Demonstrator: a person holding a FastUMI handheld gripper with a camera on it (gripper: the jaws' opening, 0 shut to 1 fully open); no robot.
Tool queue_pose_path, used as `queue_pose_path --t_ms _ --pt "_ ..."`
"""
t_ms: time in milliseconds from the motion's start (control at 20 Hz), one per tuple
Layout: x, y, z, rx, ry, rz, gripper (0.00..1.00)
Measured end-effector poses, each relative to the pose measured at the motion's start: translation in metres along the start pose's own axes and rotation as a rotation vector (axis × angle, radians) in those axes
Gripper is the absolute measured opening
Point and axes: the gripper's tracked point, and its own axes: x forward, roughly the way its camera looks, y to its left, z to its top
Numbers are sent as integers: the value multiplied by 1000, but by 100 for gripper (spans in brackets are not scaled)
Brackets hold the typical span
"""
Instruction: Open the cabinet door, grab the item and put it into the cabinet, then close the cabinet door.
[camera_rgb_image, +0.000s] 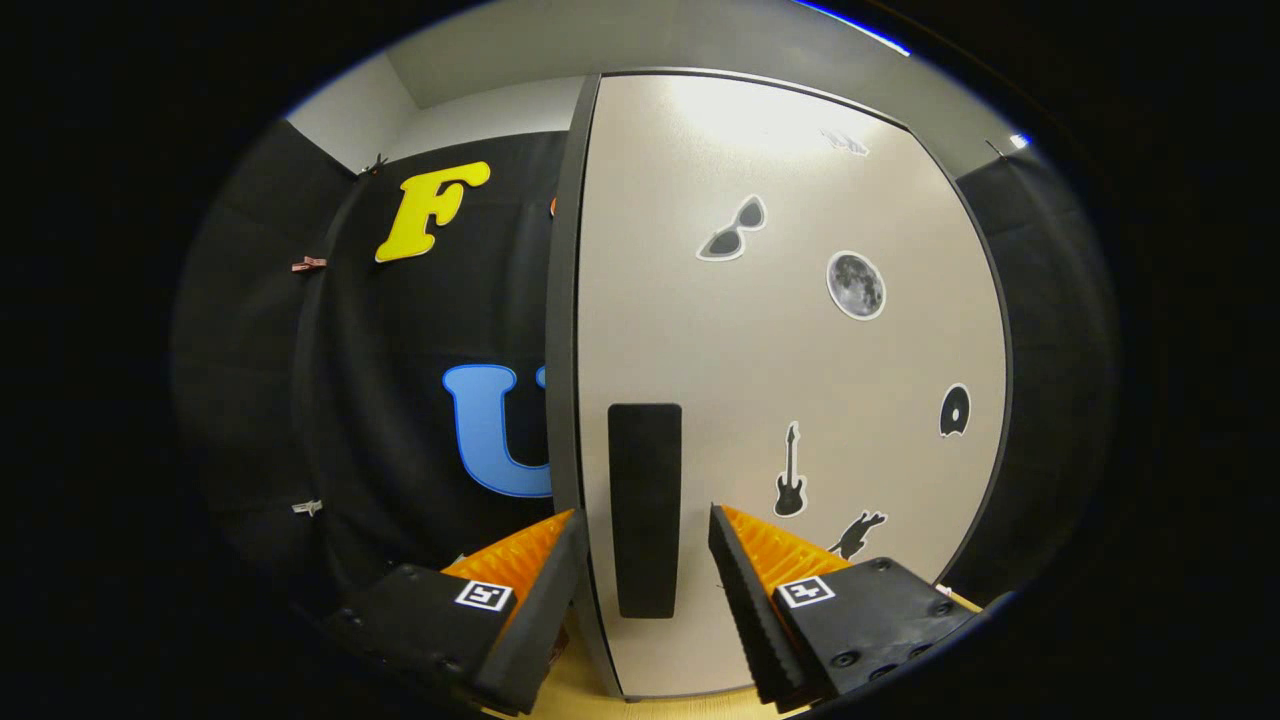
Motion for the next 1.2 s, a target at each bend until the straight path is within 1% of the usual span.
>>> queue_pose_path --t_ms 50,100,250,300,350,450,500,550,850,1200 --pt "3 0 -3 -2 3 -2 76" --pt "4 -2 -5 -4 8 -14 75" --pt "11 -5 -9 -3 12 -24 58" --pt "17 0 -14 9 18 -10 56" --pt "9 1 -9 11 7 -18 51" --pt "10 0 -10 -20 3 -28 39" --pt "12 -2 -10 -20 3 -35 39" --pt "10 -1 -11 -16 5 -38 31" --pt "2 -2 -11 -15 18 -11 31" --pt "-24 -6 -8 -29 23 15 31"
